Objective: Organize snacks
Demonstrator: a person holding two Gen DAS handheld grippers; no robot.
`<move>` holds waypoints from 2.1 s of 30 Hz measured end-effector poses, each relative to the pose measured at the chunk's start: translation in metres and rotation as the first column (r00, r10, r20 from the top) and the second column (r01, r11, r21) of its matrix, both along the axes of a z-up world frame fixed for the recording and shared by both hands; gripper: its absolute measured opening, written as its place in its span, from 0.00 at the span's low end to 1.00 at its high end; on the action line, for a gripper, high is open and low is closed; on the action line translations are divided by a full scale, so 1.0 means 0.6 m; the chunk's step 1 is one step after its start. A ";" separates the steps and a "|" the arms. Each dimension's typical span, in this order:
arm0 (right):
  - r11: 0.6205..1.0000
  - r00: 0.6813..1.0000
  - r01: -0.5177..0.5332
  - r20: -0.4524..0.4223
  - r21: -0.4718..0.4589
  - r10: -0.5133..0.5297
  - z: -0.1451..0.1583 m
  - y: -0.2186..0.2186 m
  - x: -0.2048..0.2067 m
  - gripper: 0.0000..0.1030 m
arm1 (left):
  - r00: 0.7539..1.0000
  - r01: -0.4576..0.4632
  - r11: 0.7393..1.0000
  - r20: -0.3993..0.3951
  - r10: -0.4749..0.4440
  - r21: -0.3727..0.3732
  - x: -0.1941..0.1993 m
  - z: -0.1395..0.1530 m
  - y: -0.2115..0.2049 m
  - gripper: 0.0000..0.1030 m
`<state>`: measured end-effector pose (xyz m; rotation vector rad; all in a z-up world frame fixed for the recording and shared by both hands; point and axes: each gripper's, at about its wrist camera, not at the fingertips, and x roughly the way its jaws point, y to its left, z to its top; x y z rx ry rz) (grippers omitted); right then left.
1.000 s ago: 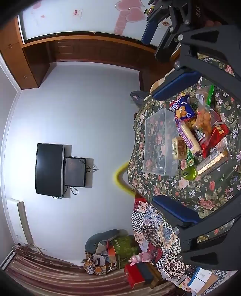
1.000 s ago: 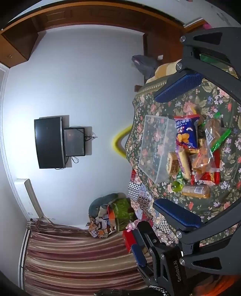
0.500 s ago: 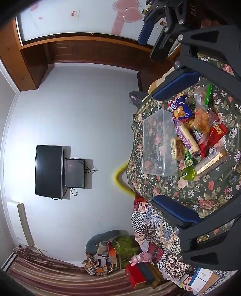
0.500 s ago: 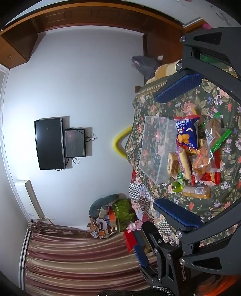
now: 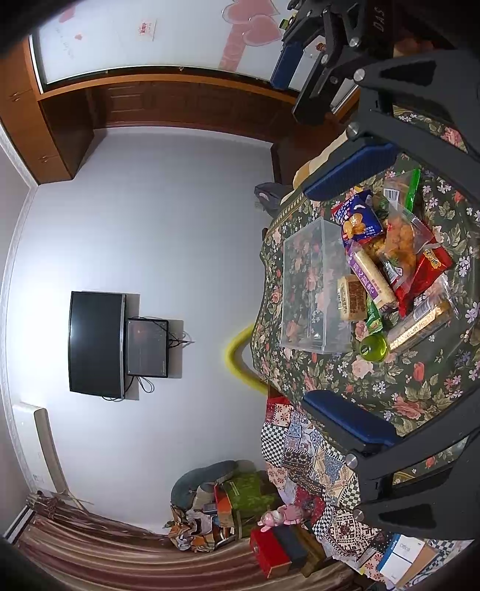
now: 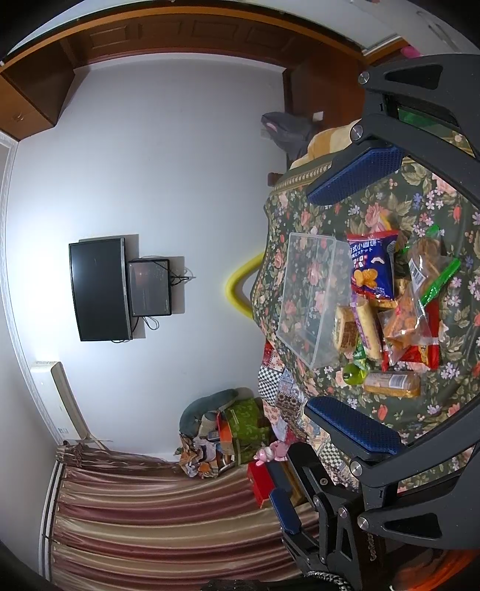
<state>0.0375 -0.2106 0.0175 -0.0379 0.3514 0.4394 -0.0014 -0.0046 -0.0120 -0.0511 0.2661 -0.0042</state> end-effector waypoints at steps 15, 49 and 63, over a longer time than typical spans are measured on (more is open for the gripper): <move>1.000 1.000 0.005 0.002 0.007 -0.005 -0.002 -0.002 -0.001 1.00 | 1.000 -0.001 1.000 -0.001 0.001 0.002 0.004 0.003 0.000 1.00; 1.000 1.000 0.024 -0.019 -0.005 -0.024 -0.017 -0.004 0.011 1.00 | 0.999 0.028 1.000 -0.029 -0.028 0.009 0.013 -0.006 -0.007 0.94; 0.994 0.974 0.066 -0.211 -0.086 -0.083 -0.113 -0.043 0.072 0.84 | 0.959 0.034 0.999 -0.281 -0.030 0.010 0.096 -0.106 0.028 0.77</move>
